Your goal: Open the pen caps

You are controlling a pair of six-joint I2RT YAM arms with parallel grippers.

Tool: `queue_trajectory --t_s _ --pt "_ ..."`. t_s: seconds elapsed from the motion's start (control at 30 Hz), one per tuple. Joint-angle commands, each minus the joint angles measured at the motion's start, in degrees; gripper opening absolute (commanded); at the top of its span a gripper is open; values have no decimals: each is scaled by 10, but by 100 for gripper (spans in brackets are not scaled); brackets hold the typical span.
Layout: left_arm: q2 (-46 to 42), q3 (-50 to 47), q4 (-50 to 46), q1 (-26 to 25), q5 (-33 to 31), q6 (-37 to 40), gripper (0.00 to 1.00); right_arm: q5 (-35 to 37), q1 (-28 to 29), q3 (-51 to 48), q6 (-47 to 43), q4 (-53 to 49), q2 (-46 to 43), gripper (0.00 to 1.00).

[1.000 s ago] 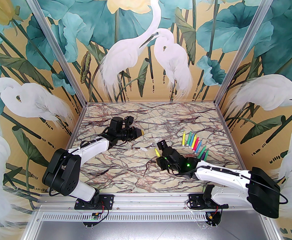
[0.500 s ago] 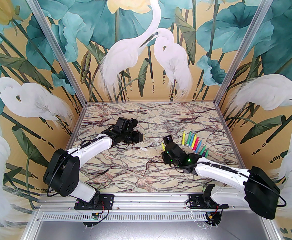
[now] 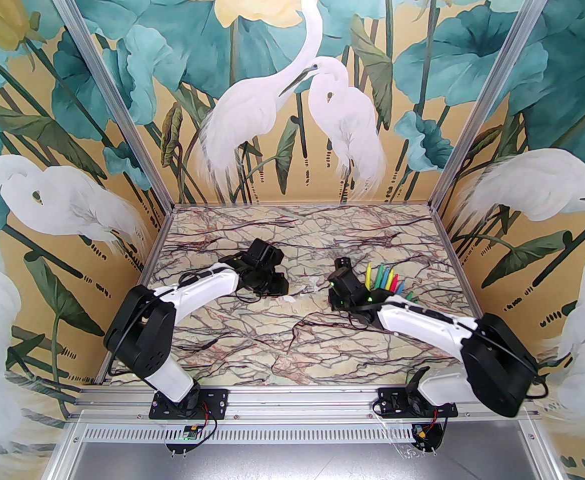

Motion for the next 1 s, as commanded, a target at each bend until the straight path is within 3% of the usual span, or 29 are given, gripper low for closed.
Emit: queue_trajectory --t_s 0.0,0.43,0.97 --pt "15 19 -39 -7 -47 17 0 15 -17 21 6 2 24 12" --pt "43 28 -62 -20 -124 21 0 6 -78 68 -13 24 99 14" --pt "76 41 -75 -28 -166 26 0 19 -127 114 -19 22 182 15"
